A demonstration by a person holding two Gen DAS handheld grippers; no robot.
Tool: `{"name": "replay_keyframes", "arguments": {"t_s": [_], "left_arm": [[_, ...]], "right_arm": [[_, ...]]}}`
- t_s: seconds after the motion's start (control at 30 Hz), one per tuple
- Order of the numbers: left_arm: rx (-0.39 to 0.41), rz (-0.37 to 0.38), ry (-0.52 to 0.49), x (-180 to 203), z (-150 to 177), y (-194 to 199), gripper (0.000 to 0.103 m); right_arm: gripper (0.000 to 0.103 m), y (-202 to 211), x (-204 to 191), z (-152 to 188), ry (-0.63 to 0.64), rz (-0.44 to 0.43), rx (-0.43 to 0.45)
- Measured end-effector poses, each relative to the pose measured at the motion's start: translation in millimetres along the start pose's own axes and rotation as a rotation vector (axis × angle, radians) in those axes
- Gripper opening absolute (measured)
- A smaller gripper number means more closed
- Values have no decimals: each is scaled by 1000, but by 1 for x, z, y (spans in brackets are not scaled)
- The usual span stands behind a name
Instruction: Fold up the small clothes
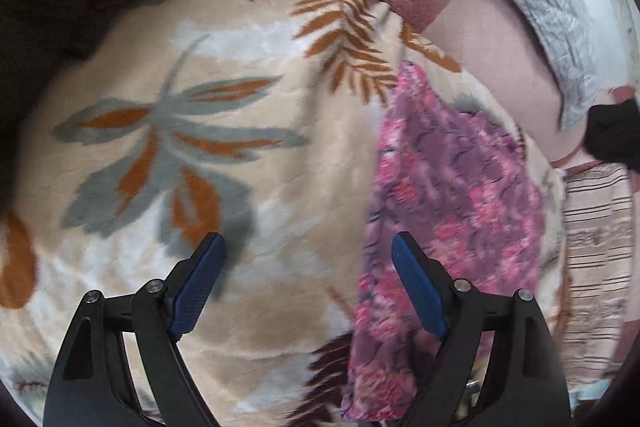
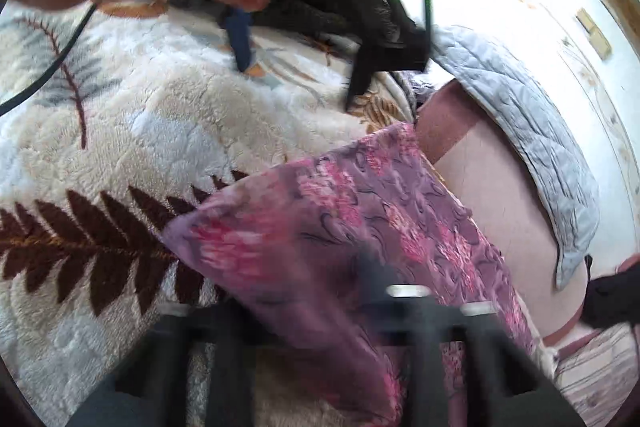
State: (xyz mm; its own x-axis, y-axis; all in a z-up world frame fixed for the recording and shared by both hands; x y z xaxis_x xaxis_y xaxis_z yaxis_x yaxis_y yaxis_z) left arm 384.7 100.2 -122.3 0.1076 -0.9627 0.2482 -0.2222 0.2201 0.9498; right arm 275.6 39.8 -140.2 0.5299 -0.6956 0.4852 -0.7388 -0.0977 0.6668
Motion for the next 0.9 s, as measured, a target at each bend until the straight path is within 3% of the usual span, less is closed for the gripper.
{"name": "replay_keyframes", "arguments": {"t_s": [0.17, 0.37, 0.4, 0.47, 0.5, 0.6, 0.9], "left_arm": [[-61, 109, -29, 38, -13, -15, 86], [-124, 103, -93, 85, -15, -42, 83], [-104, 95, -102, 92, -16, -42, 76], [-84, 85, -132, 103, -18, -41, 17], [-87, 69, -141, 107, -18, -41, 12], [-41, 26, -168, 118, -21, -32, 9], [52, 15, -225, 163, -23, 13, 8]], "right_arm": [[5, 25, 22, -5, -73, -8, 112], [5, 40, 33, -6, -99, -26, 161], [5, 43, 37, -6, -111, -33, 170], [5, 50, 38, -6, -130, -42, 182], [5, 52, 41, -5, -143, -46, 189], [5, 62, 47, -2, -173, -52, 207], [5, 99, 95, 18, -367, -60, 272]]}}
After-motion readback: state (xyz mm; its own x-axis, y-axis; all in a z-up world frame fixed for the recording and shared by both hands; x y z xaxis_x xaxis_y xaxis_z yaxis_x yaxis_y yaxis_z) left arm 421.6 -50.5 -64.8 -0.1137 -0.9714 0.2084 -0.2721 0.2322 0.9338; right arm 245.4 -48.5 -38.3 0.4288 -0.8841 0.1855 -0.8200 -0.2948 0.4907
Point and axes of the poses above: each gripper's, at about its wrist camera, not at the fingertips, and y roughly against the way its jaws point, x to its right, z to its underside, the point moved 9 cm from there along -y, roughly the way its jaws point, and after that the axes turned 9 degrees about -z, right-handed, at the moved point
